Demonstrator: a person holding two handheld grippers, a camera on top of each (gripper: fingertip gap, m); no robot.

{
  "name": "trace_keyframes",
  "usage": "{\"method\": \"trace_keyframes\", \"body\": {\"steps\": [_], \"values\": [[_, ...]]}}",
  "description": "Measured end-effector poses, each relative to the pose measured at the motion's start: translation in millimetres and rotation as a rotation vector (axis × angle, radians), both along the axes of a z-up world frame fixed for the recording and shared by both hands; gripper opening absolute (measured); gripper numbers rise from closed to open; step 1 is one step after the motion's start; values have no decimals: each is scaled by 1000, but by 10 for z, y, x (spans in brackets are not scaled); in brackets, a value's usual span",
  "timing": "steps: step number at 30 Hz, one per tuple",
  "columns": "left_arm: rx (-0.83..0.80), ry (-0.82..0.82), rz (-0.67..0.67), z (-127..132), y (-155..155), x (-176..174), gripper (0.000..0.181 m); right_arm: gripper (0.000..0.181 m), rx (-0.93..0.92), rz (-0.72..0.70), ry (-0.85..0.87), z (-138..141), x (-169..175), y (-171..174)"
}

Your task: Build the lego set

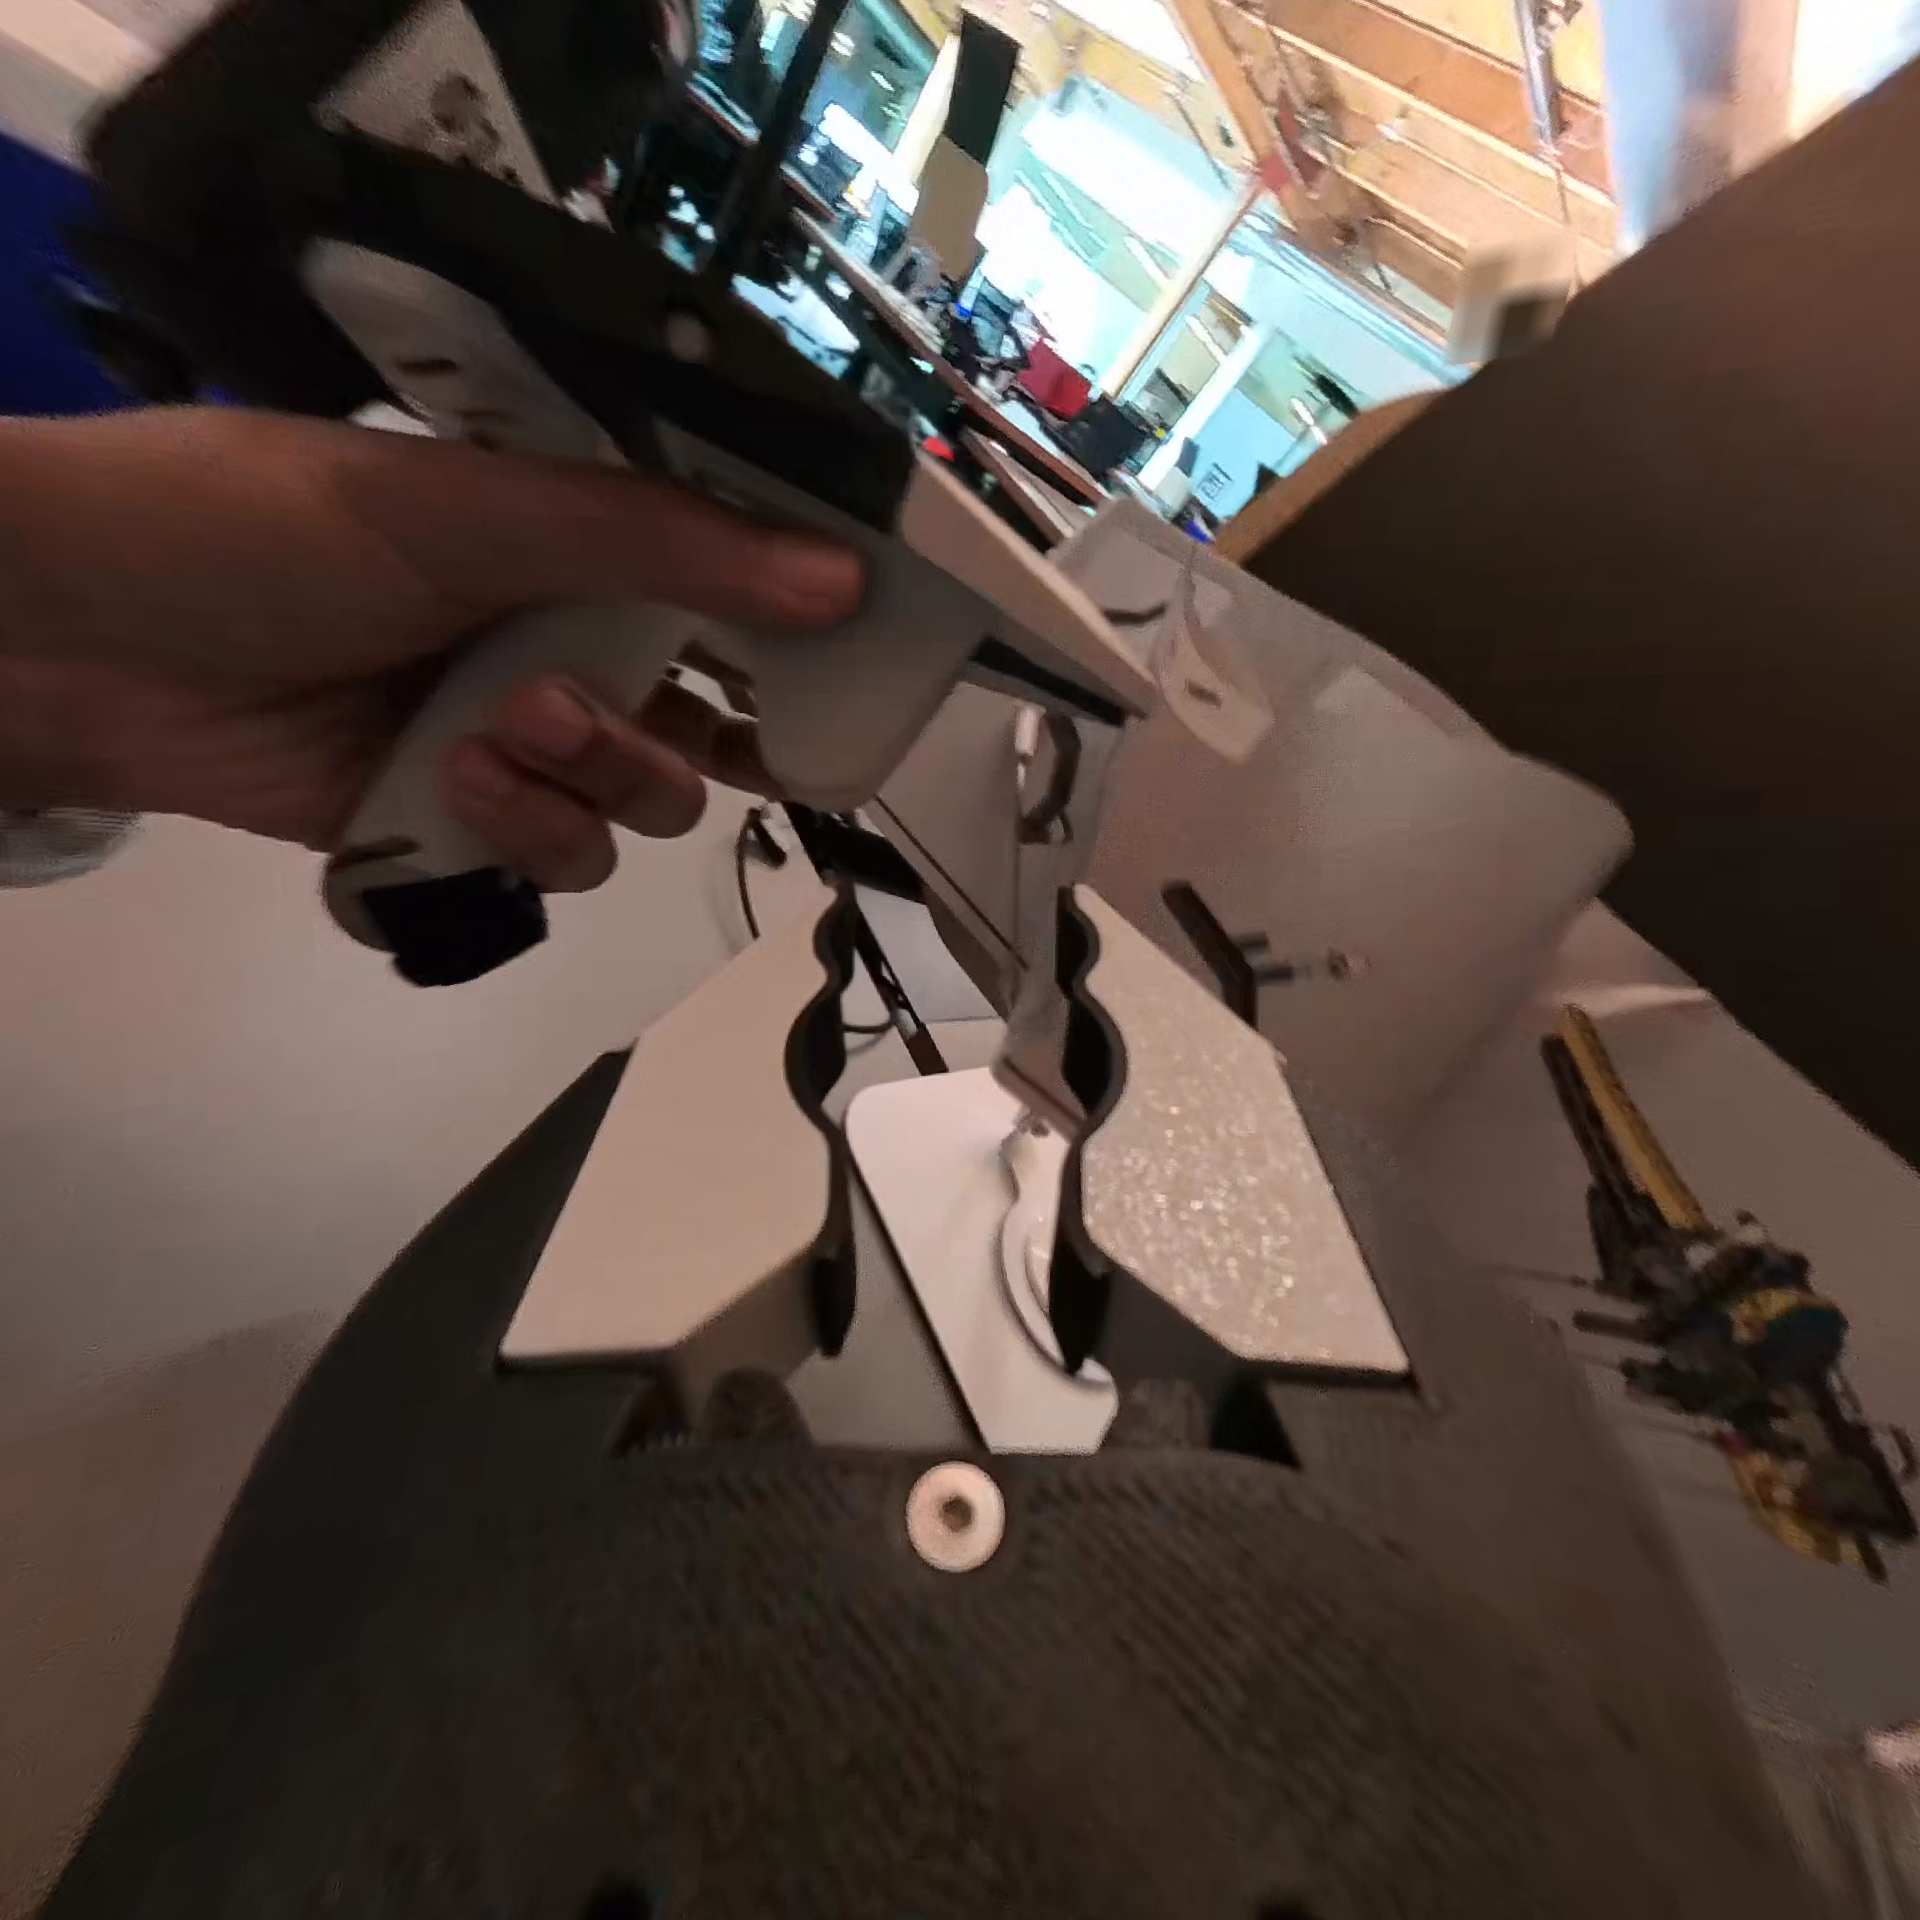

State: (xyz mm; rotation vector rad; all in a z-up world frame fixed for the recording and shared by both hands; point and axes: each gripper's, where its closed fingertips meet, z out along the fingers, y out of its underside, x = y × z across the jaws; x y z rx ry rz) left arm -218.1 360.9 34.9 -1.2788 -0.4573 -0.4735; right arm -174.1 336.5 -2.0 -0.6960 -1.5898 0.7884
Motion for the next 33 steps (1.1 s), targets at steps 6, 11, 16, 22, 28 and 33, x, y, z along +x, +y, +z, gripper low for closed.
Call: {"method": "trace_keyframes", "body": {"steps": [6,11,16,22,28,33], "values": [[-14,-20,-30,-80,-21,-106,0,27,30,32,126,799,88,173],[-23,42,-57,-49,7,-2,0,38,158,95,-114,994,-241,459],[-24,147,-45,11,-13,55,0,53,253,205,-577,662,-472,366],[-25,172,0,18,-78,-44,0,11,522,132,-675,555,-673,534],[1,114,129,10,-167,-268,16,0,534,79,-650,611,-722,619],[-93,50,215,-193,-203,-451,29,0,397,-24,-518,876,-893,687]]}}
